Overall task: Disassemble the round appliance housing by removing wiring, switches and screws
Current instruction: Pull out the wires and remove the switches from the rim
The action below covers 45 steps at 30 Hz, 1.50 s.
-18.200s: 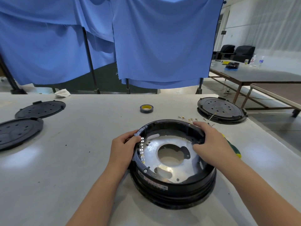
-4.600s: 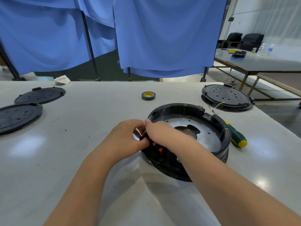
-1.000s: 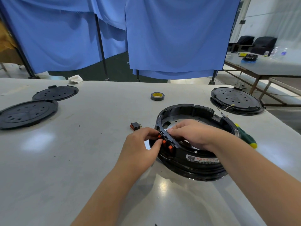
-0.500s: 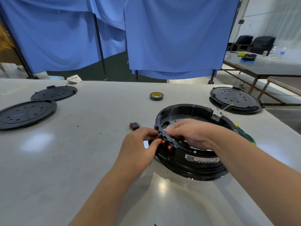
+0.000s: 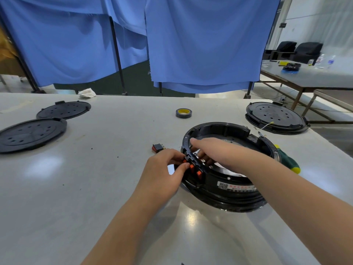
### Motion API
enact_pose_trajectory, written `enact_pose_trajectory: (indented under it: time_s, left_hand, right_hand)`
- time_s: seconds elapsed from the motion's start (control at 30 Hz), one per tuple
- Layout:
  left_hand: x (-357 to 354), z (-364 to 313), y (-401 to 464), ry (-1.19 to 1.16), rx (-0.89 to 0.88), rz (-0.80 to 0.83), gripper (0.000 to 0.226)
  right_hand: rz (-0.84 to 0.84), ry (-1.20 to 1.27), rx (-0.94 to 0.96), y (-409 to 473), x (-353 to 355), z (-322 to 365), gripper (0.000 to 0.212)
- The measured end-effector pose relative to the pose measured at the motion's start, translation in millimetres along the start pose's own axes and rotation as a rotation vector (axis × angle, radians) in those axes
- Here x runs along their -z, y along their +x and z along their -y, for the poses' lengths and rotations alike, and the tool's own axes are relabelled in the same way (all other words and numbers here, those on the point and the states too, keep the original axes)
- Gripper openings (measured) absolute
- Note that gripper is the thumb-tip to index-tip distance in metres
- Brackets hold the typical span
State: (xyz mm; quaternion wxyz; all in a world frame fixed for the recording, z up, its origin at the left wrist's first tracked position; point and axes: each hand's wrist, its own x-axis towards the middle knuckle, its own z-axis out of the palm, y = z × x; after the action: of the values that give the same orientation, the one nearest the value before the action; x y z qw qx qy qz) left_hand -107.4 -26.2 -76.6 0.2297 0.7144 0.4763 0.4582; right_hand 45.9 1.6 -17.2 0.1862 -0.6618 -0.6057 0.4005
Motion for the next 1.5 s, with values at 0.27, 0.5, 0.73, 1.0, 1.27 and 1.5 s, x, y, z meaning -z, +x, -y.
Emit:
enact_pose_trajectory:
  time_s: [0.27, 0.5, 0.73, 1.0, 1.27, 1.5]
  left_hand:
    - [-0.8, 2.8, -0.5, 0.005, -0.036, 0.008, 0.014]
    - [-1.2, 1.8, -1.8, 0.003, -0.044, 0.007, 0.017]
    - [-0.8, 1.1, -2.3, 0.013, -0.048, 0.012, 0.017]
    - [0.1, 0.1, -2.0, 0.038, -0.067, 0.026, 0.017]
    - [-0.7, -2.5, -0.3, 0.014, -0.036, 0.036, 0.010]
    - [-1.4, -0.9, -0.9, 0.000, -0.019, -0.004, 0.013]
  right_hand:
    - [-0.226, -0.238, 0.027, 2.5, -25.3, 15.6, 0.044]
    - [-0.303, -0.533, 0.097, -2.2, -36.0, 21.1, 0.035]
    - [-0.236, -0.591, 0.111, -7.6, -32.9, 25.4, 0.031]
    - [-0.205, -0.575, 0.119, -11.0, -31.6, 27.4, 0.027]
    - [-0.241, -0.423, 0.096, -3.4, -30.5, 21.9, 0.030]
    - [-0.200, -0.193, 0.073, 2.9, -15.1, 11.0, 0.036]
